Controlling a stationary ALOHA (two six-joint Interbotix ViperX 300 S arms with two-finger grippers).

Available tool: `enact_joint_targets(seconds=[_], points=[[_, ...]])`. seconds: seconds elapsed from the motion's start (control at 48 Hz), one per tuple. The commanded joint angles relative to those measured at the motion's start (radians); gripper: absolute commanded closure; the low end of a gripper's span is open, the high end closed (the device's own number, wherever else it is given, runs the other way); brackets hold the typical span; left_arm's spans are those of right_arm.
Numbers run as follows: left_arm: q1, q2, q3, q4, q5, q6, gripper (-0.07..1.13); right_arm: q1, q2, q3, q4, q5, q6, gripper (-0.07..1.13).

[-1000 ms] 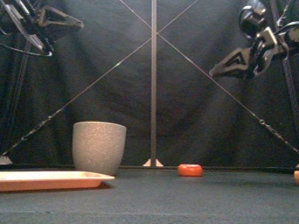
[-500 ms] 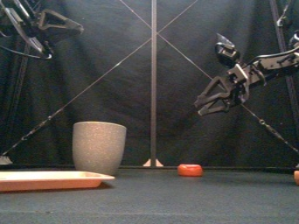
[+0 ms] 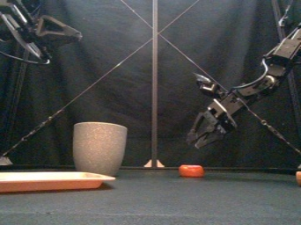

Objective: Pick the donut then place it on the pink plate
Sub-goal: Pick the donut

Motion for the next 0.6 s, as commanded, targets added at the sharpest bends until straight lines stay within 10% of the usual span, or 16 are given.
enact_joint_targets(seconds=[0.021,0.604], points=[[0.009,0.005,-0.011,0.0,-0.011,0.002,1.04,-0.003,0.014,-0.037,-0.002,0.029,-0.005,0.0],[0.035,0.005,0.009,-0.008,-0.011,0.0,1.04,0.021,0.15,-0.13,-0.023,0.166,-0.005,0.0]])
